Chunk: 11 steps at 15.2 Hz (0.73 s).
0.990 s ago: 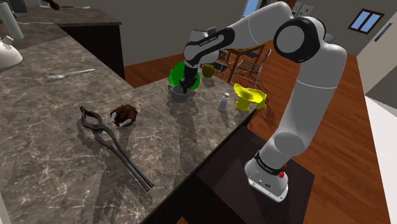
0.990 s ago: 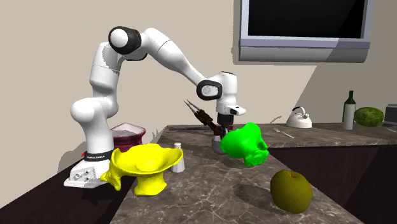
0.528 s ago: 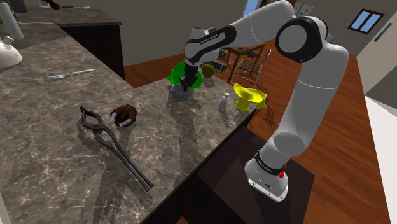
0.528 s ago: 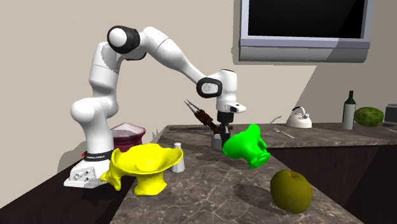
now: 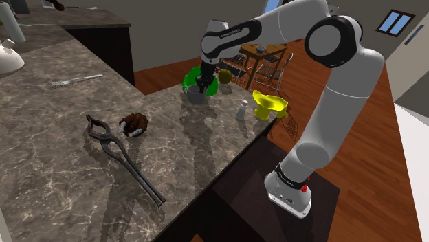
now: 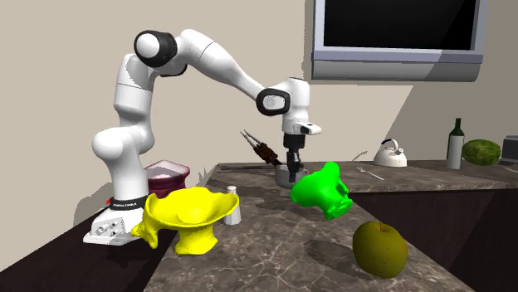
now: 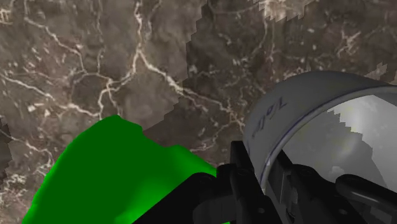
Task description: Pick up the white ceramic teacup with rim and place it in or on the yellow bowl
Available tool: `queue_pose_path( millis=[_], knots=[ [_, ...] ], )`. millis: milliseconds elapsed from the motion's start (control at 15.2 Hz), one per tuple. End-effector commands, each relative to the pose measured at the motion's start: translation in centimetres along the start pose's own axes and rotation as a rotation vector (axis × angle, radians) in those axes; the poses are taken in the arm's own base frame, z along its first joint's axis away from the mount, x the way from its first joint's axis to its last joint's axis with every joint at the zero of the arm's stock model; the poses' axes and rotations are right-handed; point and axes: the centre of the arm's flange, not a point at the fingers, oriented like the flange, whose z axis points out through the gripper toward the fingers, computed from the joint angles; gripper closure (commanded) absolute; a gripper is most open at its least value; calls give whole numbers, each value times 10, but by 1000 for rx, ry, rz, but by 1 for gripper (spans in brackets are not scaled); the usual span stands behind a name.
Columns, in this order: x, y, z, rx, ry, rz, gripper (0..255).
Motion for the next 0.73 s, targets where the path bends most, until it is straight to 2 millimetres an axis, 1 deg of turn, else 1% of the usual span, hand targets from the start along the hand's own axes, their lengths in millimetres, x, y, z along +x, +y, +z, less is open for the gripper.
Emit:
queue_pose_path(
  millis=[0, 660],
  knots=[
    [0, -2, -12, 0, 0, 0, 255],
    [-1, -6, -65, 0, 0, 0, 255]
  ],
)
